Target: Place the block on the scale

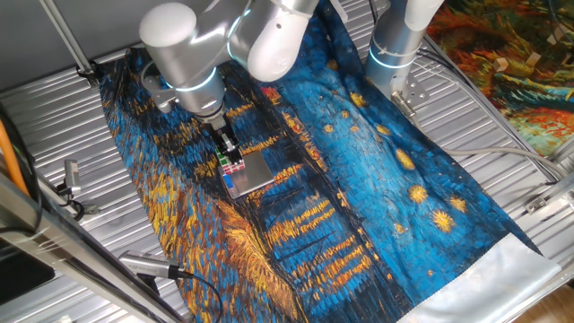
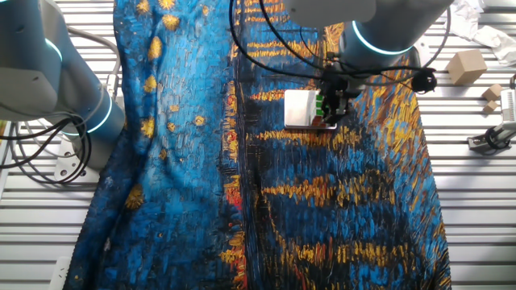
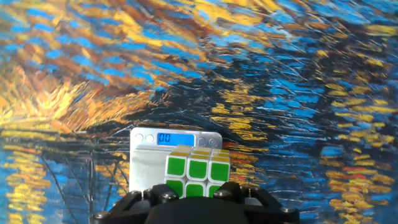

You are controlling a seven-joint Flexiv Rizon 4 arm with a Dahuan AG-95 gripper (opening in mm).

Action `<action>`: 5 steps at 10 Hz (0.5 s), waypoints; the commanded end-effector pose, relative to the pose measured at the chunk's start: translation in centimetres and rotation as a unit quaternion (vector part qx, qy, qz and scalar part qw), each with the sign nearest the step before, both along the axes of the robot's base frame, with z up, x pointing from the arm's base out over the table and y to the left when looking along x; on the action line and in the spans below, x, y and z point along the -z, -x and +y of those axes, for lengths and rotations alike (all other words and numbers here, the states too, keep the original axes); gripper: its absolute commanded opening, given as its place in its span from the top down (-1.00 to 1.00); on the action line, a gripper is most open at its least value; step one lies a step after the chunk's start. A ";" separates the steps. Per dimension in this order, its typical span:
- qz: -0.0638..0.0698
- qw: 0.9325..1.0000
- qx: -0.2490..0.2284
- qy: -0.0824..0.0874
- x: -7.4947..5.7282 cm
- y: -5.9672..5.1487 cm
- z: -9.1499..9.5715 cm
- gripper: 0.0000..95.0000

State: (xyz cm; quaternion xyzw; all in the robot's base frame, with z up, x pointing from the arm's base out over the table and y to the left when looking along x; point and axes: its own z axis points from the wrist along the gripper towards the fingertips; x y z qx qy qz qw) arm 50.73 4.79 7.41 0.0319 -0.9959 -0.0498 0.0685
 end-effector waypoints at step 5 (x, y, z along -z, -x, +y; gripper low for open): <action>-0.002 1.000 0.022 0.000 0.4 0.4 2.3 1.00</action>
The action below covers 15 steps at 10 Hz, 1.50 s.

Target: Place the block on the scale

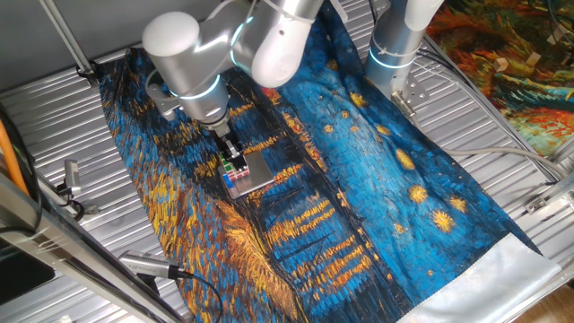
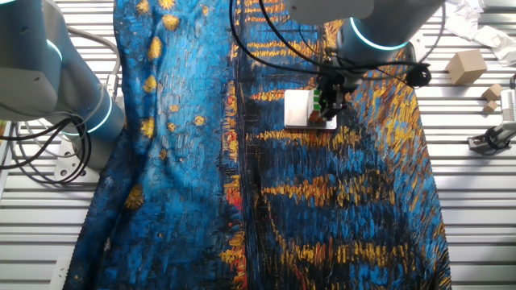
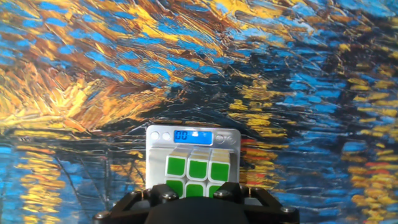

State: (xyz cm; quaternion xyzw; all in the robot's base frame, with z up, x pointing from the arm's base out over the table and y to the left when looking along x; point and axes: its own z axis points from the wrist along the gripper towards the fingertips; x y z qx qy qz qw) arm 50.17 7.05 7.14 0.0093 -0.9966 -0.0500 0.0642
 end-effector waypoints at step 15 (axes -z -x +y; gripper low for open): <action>-0.012 1.000 -0.010 -0.004 0.4 0.1 0.1 1.00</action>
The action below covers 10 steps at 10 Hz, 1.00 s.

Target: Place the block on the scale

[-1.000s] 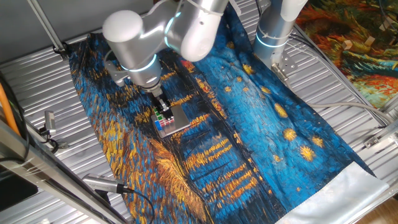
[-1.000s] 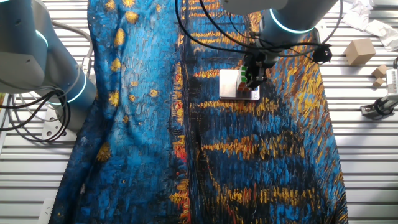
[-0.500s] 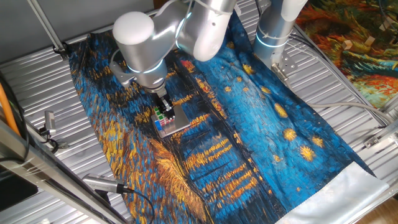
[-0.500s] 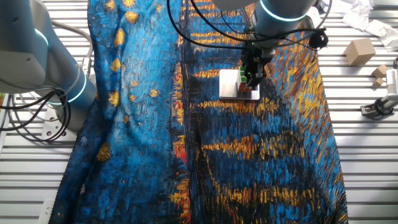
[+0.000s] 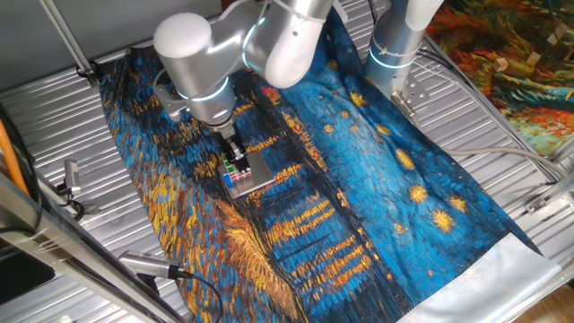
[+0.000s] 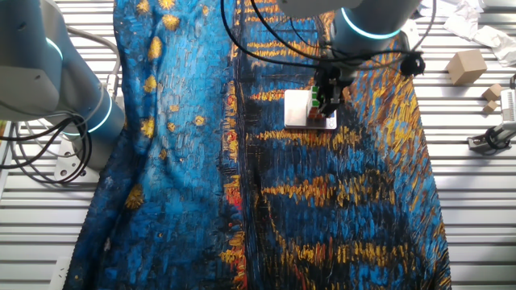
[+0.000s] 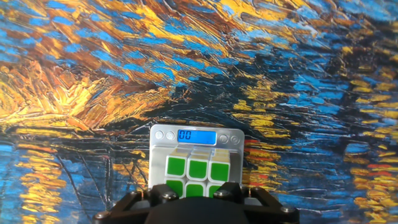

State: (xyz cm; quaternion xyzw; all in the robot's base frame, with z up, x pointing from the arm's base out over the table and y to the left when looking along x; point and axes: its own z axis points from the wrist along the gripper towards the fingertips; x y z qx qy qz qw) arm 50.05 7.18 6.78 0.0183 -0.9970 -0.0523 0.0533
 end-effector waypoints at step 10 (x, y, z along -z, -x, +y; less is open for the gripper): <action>-0.002 1.000 -0.005 0.000 0.8 -0.1 0.1 1.00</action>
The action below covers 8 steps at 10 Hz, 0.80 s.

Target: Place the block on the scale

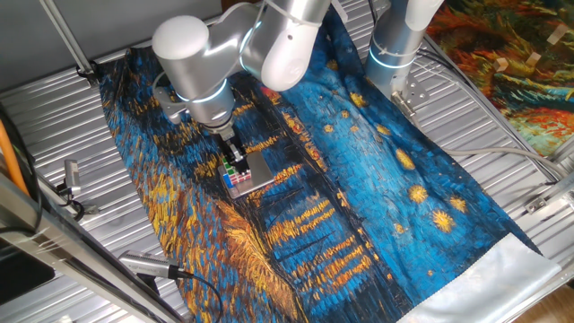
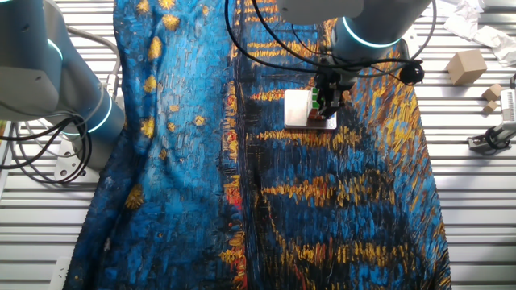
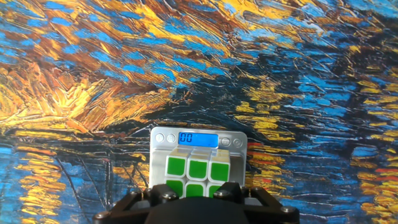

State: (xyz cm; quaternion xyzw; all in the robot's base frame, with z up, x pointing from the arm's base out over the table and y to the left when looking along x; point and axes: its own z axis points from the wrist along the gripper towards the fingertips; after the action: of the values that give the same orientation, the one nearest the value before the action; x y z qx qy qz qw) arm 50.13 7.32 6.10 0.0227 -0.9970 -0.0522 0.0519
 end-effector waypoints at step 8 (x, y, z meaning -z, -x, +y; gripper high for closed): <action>0.000 1.000 -0.001 0.002 0.3 -0.1 0.0 1.00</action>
State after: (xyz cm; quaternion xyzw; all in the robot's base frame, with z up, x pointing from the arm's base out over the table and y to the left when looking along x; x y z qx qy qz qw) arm 50.18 7.30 5.75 0.0247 -0.9971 -0.0508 0.0511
